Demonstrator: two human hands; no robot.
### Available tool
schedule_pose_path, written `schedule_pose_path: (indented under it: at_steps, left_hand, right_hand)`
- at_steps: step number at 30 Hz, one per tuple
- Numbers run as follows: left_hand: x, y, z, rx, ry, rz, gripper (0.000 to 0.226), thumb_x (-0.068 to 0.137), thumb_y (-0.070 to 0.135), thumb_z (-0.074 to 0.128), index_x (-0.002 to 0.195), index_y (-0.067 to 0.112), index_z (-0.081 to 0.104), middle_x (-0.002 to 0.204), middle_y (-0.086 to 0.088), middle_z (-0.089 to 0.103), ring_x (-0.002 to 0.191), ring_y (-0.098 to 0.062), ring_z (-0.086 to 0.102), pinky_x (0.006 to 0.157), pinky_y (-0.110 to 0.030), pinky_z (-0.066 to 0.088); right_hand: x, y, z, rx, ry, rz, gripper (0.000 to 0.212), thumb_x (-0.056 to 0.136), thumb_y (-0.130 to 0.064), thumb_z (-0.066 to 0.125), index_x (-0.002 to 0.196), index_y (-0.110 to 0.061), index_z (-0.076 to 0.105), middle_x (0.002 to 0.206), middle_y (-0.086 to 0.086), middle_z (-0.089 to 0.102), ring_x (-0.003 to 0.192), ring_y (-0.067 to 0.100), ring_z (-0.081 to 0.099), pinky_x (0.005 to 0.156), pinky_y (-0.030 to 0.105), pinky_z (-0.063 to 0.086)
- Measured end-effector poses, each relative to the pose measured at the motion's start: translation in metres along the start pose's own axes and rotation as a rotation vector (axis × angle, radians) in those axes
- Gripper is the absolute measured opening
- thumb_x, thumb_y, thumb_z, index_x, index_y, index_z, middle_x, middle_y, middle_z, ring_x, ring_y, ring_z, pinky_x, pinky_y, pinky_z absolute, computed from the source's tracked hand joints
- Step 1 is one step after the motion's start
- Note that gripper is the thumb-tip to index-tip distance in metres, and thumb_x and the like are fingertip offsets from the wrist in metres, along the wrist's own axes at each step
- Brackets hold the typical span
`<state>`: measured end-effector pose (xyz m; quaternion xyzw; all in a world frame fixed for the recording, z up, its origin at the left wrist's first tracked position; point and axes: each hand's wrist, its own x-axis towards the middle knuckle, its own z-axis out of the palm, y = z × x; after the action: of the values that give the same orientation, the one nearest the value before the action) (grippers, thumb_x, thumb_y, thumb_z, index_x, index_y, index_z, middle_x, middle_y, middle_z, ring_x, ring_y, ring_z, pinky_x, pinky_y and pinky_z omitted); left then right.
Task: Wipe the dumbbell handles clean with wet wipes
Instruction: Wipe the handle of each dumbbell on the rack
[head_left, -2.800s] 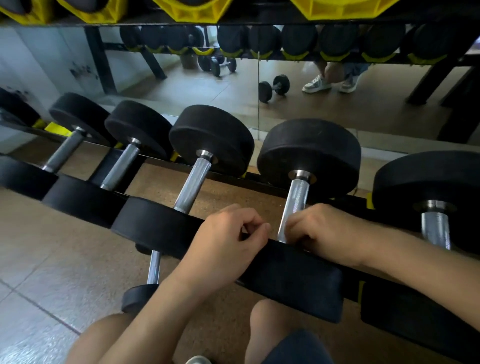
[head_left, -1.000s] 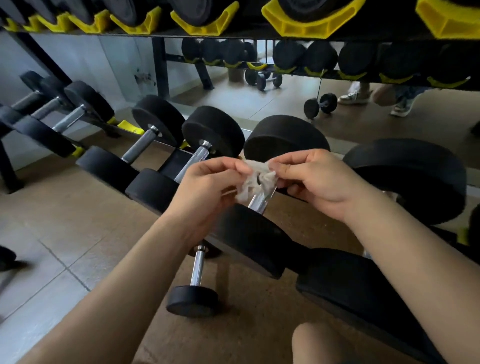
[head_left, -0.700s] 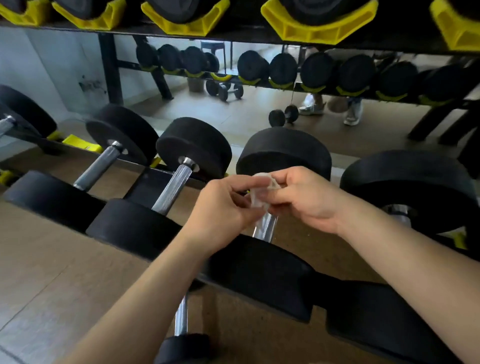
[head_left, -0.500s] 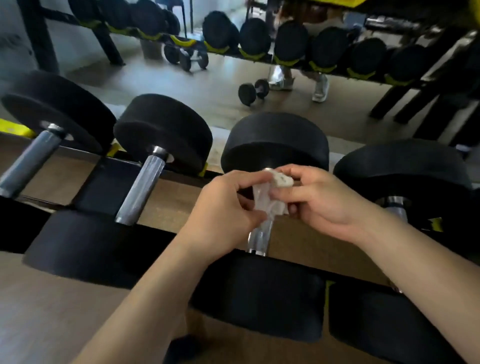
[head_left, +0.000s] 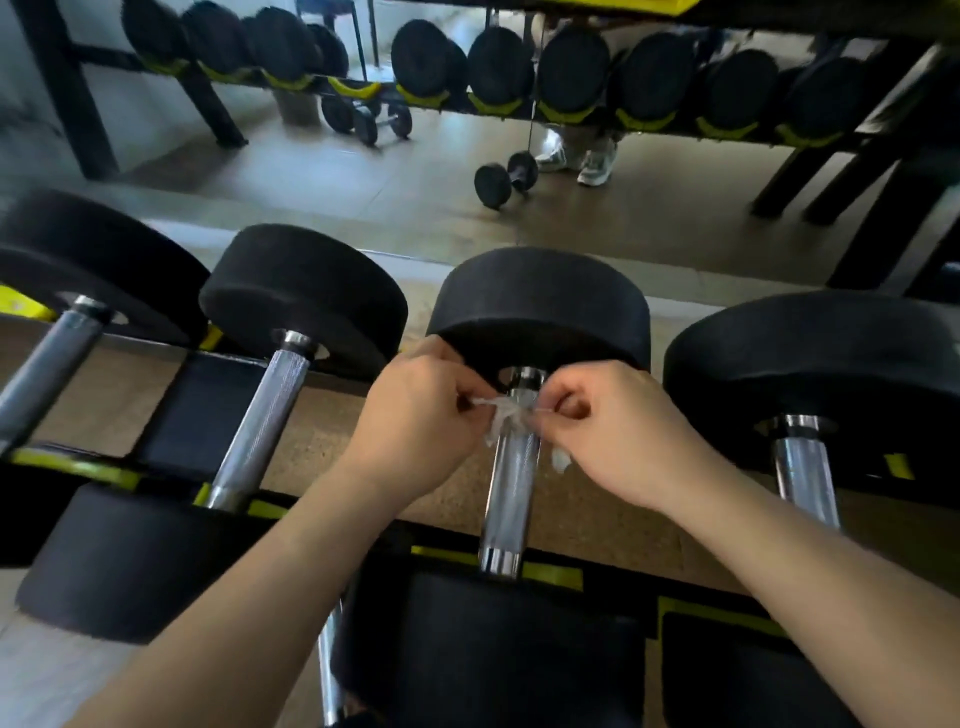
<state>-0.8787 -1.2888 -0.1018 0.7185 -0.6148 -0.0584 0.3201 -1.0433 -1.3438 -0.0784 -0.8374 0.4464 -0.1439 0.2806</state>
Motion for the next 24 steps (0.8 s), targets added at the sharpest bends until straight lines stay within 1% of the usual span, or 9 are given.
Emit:
schedule_pose_path:
  at_steps: [2,4,6,9,11,13,16,20,24]
  left_hand:
    - [-0.003,0.006,0.000,-0.026,-0.044,-0.051,0.003,0.079,0.022,0.077,0.082,0.023,0.078,0.073,0.014,0.057,0.071,-0.010,0.058,0.060,-0.009,0.037]
    - [-0.005,0.011,0.001,-0.034,-0.072,-0.086,0.005,0.084,0.027,0.072,0.083,0.025,0.077,0.068,0.013,0.062,0.066,-0.008,0.059,0.058,-0.016,0.043]
    - [-0.005,0.014,0.005,-0.019,-0.066,-0.088,0.010,0.086,0.029,0.069,0.077,0.026,0.073,0.063,0.011,0.061,0.061,-0.007,0.057,0.057,-0.022,0.044]
    - [-0.004,0.013,0.008,0.003,-0.034,-0.054,0.038,0.088,0.034,0.065,0.053,0.027,0.053,0.050,0.010,0.048,0.048,-0.007,0.046,0.048,-0.022,0.030]
    - [-0.003,0.012,0.008,0.031,-0.017,0.004,0.040,0.086,0.041,0.065,0.052,0.026,0.051,0.056,0.009,0.046,0.051,-0.008,0.044,0.049,-0.020,0.026]
    - [-0.002,0.014,0.007,0.029,-0.029,0.057,0.028,0.085,0.041,0.068,0.061,0.026,0.064,0.072,0.008,0.050,0.064,-0.009,0.049,0.055,-0.020,0.032]
    - [-0.005,0.014,0.005,-0.017,-0.141,0.198,0.009,0.085,0.024,0.069,0.081,0.019,0.075,0.089,0.004,0.062,0.078,-0.013,0.059,0.070,-0.032,0.051]
    - [-0.008,0.000,0.000,-0.004,-0.227,0.305,0.012,0.087,0.015,0.065,0.083,0.014,0.075,0.094,0.002,0.062,0.075,0.001,0.052,0.074,-0.001,0.035]
    - [-0.012,-0.006,-0.004,-0.071,-0.247,0.214,0.010,0.083,0.015,0.071,0.087,0.021,0.078,0.083,0.008,0.059,0.074,-0.003,0.056,0.069,-0.003,0.038]
  right_hand:
    - [-0.002,-0.001,0.000,-0.150,0.051,-0.067,0.015,0.093,-0.035,0.061,0.098,-0.027,0.072,0.074,-0.013,0.067,0.064,0.003,0.062,0.065,0.029,0.056]
    - [-0.002,0.001,0.001,-0.104,0.073,-0.057,0.014,0.092,-0.032,0.062,0.099,-0.026,0.074,0.071,-0.012,0.066,0.061,0.003,0.061,0.062,0.029,0.056]
    - [-0.001,0.002,0.005,0.029,0.115,-0.015,0.010,0.090,-0.024,0.066,0.096,-0.025,0.074,0.074,-0.010,0.067,0.065,0.004,0.063,0.064,0.029,0.057]
    - [-0.002,0.003,0.013,0.365,0.183,0.065,0.012,0.085,-0.015,0.072,0.088,-0.027,0.073,0.079,-0.009,0.070,0.075,0.004,0.067,0.075,0.031,0.059]
    - [-0.005,0.003,0.016,0.514,0.207,0.125,0.018,0.086,-0.014,0.071,0.094,-0.030,0.073,0.091,-0.012,0.072,0.088,0.001,0.066,0.087,0.029,0.055]
    - [-0.006,0.002,0.020,0.590,0.256,0.163,0.022,0.091,-0.013,0.065,0.105,-0.030,0.071,0.105,-0.013,0.070,0.097,-0.002,0.062,0.088,0.019,0.050]
    - [-0.014,-0.004,0.031,0.365,0.322,0.110,0.022,0.095,-0.017,0.059,0.113,-0.023,0.070,0.111,-0.013,0.067,0.089,-0.009,0.055,0.072,0.001,0.041]
    - [-0.015,-0.005,0.031,0.119,0.307,0.029,0.020,0.094,-0.024,0.059,0.107,-0.018,0.073,0.110,-0.007,0.061,0.100,0.002,0.055,0.085,0.010,0.041]
    - [-0.021,-0.005,0.035,0.192,0.218,0.027,0.019,0.087,-0.031,0.068,0.105,-0.027,0.073,0.102,-0.011,0.062,0.090,0.000,0.059,0.076,0.012,0.048]
